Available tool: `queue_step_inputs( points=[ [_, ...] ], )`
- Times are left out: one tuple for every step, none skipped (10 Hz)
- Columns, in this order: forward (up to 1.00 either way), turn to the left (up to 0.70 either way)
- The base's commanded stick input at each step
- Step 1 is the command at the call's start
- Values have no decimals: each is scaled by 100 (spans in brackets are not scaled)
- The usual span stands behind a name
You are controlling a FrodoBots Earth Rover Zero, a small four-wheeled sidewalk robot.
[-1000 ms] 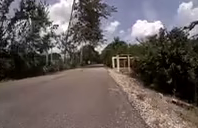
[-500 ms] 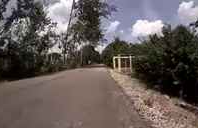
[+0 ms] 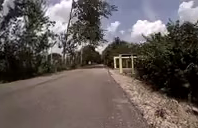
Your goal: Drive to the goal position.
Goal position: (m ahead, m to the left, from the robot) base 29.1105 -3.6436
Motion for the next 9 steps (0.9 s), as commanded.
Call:
queue_step_inputs(
  points=[
    [70, 0],
    [70, 0],
    [70, 0],
    [70, 0],
    [70, 0],
    [70, 0],
    [70, 0],
    [70, 0],
    [70, 0]
  ],
)
